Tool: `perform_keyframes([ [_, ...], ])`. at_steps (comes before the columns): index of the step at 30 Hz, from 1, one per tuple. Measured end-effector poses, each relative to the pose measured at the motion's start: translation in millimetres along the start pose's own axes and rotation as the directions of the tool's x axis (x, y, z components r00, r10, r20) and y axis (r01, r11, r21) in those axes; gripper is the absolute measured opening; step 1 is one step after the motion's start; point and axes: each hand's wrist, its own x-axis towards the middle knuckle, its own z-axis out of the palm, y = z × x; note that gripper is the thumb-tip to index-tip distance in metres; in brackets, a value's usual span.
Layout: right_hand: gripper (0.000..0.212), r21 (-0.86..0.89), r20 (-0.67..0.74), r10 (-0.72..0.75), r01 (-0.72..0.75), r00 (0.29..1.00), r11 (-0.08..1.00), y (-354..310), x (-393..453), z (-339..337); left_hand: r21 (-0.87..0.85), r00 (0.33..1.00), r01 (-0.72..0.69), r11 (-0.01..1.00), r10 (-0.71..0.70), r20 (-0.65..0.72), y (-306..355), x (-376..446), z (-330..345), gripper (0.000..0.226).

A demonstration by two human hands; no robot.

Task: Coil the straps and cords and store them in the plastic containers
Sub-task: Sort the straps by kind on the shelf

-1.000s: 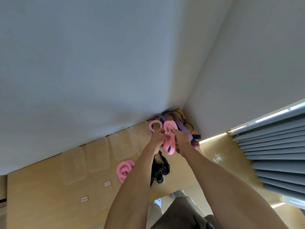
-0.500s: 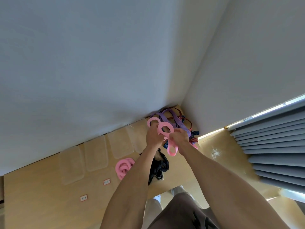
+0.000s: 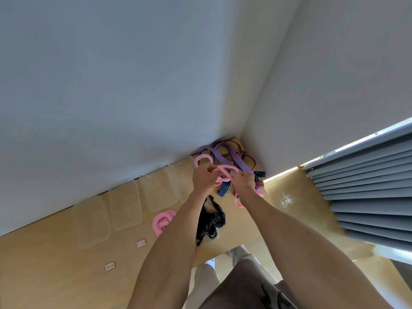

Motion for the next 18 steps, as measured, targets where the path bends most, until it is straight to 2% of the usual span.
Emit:
perform_keyframes([
  [2,0.013,-0.08,-0.07,0.007,-0.013,0.998,0.997,-5,1,2,0.027,1.0,-0.019,0.999,0.02,-0.025,5,2,-3,0.014],
  [4,0.011,-0.067,-0.047,-0.008,0.005,0.999,0.998,-14,0,5,0.081,0.992,-0.015,0.997,0.024,-0.12,9,5,-3,0.012],
  [5,0.011,-0.08,-0.043,-0.017,0.014,0.999,0.997,-18,-1,7,0.087,0.983,0.048,0.995,-0.032,-0.179,12,6,-2,0.015],
  [6,0.011,-0.102,-0.034,-0.023,0.019,0.999,0.995,-21,-1,8,0.006,0.966,0.16,0.987,-0.156,-0.206,16,7,-2,0.021],
  [7,0.011,-0.116,-0.017,-0.031,0.029,0.999,0.993,-23,-3,8,-0.186,0.941,0.266,0.946,-0.297,-0.165,19,9,-1,0.026],
  [8,0.014,-0.122,0.001,-0.044,0.044,0.999,0.992,-22,-3,8,-0.423,0.916,0.344,0.838,-0.398,-0.045,25,9,0,0.027],
  [9,0.015,-0.121,0.009,-0.055,0.056,0.998,0.991,-22,-5,8,-0.615,0.896,0.388,0.686,-0.436,0.079,28,9,-1,0.026],
  [11,0.015,-0.133,0.002,-0.058,0.058,0.998,0.989,-18,-7,4,-0.795,0.874,0.408,0.449,-0.443,0.199,32,8,-9,0.015],
  [12,0.015,-0.141,0.001,-0.062,0.062,0.998,0.988,-15,-7,2,-0.818,0.871,0.409,0.405,-0.441,0.218,32,7,-13,0.013],
  [13,0.015,-0.142,0.003,-0.067,0.066,0.998,0.988,-11,-8,-1,-0.819,0.873,0.408,0.403,-0.434,0.221,31,7,-16,0.012],
  [14,0.017,-0.123,0.006,-0.077,0.077,0.997,0.989,-7,-8,-3,-0.796,0.88,0.404,0.451,-0.428,0.204,30,6,-18,0.008],
  [16,0.02,-0.039,0.01,-0.09,0.09,0.996,0.995,-2,-11,-7,-0.731,0.897,0.383,0.565,-0.415,0.15,25,5,-17,0.022],
  [18,0.017,0.041,0.012,-0.109,0.108,0.994,0.993,-2,-16,-8,-0.703,0.913,0.364,0.612,-0.384,0.138,22,3,-17,0.032],
])
